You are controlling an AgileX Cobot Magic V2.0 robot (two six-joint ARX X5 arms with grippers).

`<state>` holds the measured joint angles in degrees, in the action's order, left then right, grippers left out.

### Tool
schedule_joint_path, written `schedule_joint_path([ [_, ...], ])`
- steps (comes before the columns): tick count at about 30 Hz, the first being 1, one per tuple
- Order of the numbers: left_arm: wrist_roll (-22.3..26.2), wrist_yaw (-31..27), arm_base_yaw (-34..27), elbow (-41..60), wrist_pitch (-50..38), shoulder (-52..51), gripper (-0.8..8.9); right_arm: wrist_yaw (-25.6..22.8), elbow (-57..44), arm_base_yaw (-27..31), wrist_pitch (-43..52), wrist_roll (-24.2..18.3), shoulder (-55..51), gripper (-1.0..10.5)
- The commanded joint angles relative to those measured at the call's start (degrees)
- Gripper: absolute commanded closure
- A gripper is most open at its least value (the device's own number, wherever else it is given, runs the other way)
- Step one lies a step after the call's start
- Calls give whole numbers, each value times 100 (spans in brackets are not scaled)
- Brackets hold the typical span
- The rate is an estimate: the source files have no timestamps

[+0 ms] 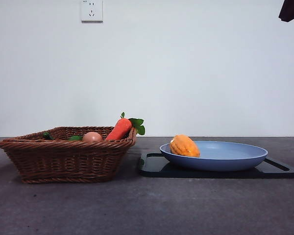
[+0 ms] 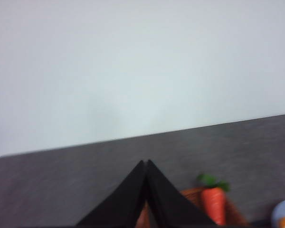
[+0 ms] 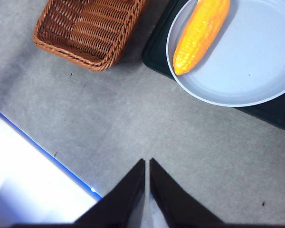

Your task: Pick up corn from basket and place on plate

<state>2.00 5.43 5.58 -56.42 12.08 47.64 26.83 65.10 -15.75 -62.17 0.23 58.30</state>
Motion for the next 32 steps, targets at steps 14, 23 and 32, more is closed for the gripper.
schedule_joint_path([
  [14, -13, -426, -660, 3687, -778, -2959, 810, 13, 98, -17, 92, -28, 39, 945],
  [23, -122, -426, -660, 4701, -697, -3805, 810, 13, 98, -17, 92, -28, 39, 945],
  [32, -164, -424, -660, 5145, -546, -4262, 810, 13, 98, -17, 92, -28, 39, 945],
])
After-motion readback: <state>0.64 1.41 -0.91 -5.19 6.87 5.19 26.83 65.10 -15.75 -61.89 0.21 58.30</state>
